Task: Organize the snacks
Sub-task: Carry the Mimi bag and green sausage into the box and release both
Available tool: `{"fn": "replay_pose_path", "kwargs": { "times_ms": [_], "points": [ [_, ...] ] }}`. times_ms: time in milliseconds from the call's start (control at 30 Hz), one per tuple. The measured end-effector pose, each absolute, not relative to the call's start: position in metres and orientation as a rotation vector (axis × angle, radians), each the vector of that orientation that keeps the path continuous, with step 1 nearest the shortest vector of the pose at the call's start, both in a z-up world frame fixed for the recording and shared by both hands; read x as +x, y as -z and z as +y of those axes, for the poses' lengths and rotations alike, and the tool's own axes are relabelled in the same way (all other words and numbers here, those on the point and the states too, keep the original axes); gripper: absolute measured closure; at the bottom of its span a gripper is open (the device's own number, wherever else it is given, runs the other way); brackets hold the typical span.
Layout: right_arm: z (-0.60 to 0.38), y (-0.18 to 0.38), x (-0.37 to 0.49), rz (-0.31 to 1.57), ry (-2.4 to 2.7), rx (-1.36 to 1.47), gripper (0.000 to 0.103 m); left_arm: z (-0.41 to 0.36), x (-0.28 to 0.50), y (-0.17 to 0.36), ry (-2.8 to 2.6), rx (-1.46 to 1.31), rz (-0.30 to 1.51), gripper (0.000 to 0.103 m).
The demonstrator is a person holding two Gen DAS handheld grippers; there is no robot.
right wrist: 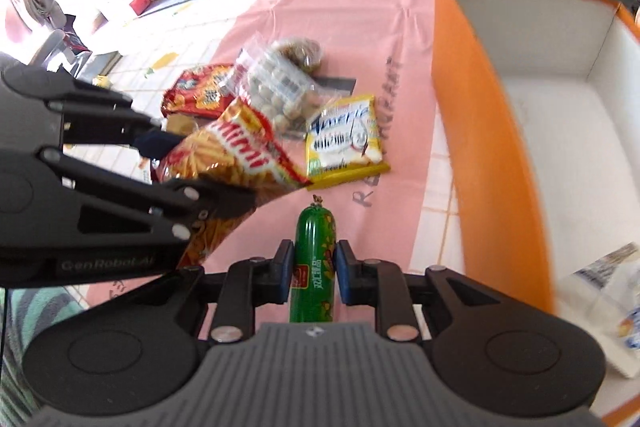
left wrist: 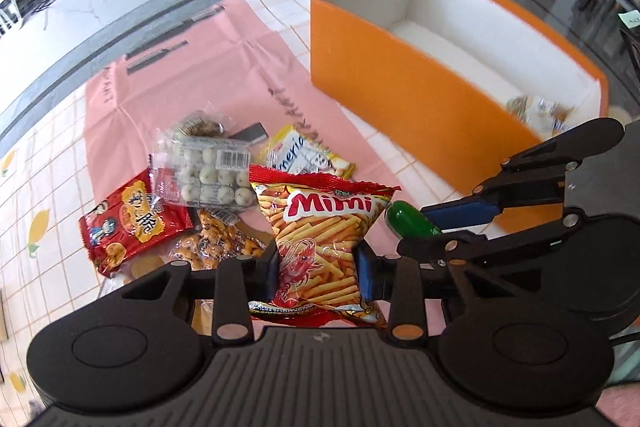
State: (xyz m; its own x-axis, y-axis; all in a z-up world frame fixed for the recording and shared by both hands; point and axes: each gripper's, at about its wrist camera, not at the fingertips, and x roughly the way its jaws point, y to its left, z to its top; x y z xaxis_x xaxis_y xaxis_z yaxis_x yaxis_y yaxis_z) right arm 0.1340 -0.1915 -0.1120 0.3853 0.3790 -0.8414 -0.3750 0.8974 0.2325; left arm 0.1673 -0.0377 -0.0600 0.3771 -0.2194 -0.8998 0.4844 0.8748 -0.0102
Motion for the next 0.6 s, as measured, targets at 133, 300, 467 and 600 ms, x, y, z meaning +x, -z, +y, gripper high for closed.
{"fn": "replay_pose_path", "kwargs": {
  "times_ms": [133, 300, 467, 600],
  "points": [
    [-0.203, 0.086, 0.130, 1.037, -0.490, -0.002, 0.084, -0.041, 0.160, 0.035, 0.426, 0.230, 1.053, 0.062],
    [-0.227, 0.056, 0.124, 0.985, -0.468, -0.013, 0.084, -0.047, 0.153, 0.017, 0.377, 0.175, 1.001, 0.062],
    [-0.262, 0.029, 0.129, 0.952, -0.416, -0.060, 0.084, -0.073, 0.152, 0.001, 0.426, 0.167, 0.979, 0.062],
    [-0.295, 0.019, 0.144, 0.969, -0.345, -0.111, 0.084, -0.107, 0.155, -0.009, 0.498, 0.218, 0.965, 0.062]
  ]
}}
